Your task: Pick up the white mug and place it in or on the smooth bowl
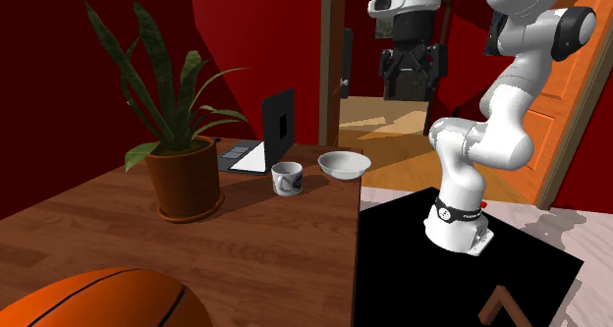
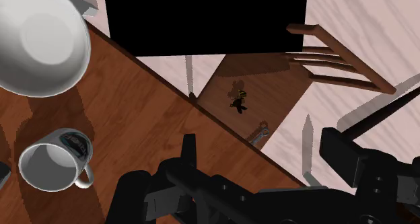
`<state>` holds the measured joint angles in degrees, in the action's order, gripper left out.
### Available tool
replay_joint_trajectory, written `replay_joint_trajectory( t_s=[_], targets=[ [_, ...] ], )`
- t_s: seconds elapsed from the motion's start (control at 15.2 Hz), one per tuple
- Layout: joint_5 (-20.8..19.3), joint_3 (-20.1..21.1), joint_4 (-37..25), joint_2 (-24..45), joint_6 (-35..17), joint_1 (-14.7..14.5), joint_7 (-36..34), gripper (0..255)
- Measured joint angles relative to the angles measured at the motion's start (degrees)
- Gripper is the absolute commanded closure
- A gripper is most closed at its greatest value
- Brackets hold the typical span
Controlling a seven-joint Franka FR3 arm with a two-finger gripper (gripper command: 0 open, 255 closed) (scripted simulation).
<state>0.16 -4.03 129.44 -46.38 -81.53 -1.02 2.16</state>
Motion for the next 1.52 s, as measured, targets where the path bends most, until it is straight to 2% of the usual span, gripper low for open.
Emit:
replay_joint_trajectory(
  t_s=[0.2, 0.79, 1.19, 1.52],
  targets=[
    [-0.7, -1.0, 1.1, 0.6, -1.5, 0.3, 1.0, 0],
    [-6.4, -10.7, 4.3, 8.6, -12.5, 2.9, 10.1, 0],
    [-7.9, -17.2, 2.3, 18.1, -20.0, 3.7, 16.2, 0],
    [-7.2, -22.4, -0.5, 26.6, -25.4, 4.1, 21.7, 0]
  ],
)
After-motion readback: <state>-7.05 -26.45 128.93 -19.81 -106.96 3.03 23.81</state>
